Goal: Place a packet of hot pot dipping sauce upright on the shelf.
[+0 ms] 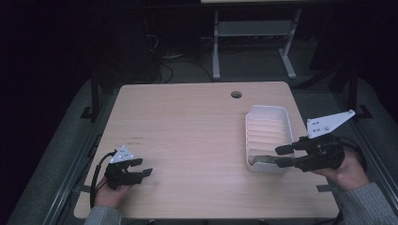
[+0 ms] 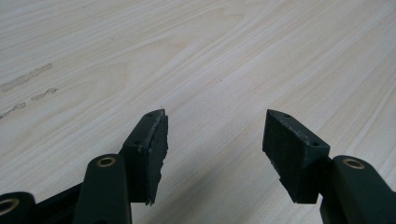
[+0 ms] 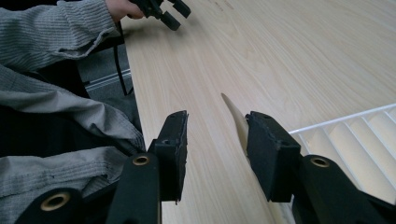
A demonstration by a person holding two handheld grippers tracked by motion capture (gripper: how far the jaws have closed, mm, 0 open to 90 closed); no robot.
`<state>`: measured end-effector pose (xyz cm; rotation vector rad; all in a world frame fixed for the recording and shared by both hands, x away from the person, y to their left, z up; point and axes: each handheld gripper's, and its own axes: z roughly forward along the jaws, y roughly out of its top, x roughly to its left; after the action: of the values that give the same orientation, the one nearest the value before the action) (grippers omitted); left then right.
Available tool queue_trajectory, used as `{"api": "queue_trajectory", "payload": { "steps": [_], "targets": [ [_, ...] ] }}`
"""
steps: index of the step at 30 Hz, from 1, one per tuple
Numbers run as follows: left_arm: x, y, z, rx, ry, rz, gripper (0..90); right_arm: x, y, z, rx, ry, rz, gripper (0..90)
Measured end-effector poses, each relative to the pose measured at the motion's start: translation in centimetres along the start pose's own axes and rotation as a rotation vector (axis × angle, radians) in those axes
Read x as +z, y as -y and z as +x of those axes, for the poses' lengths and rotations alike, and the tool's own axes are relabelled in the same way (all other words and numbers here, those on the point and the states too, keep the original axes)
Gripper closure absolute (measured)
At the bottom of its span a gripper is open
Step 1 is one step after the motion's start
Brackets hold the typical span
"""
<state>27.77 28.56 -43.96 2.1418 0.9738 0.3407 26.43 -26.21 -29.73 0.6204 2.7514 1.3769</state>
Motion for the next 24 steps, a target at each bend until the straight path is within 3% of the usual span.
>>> {"api": "queue_trajectory", "payload": {
  "steps": [18,24],
  "targets": [
    [0.0,0.0,-0.1,0.004,0.003,-0.003,39.4,1.5,0.3,2.2,-0.029,-0.012,0.015,57.0],
    [0.0,0.0,0.0,0.003,0.003,-0.005,39.4,2.9,0.5,3.0,-0.038,-0.014,0.028,55.6]
  ]
}}
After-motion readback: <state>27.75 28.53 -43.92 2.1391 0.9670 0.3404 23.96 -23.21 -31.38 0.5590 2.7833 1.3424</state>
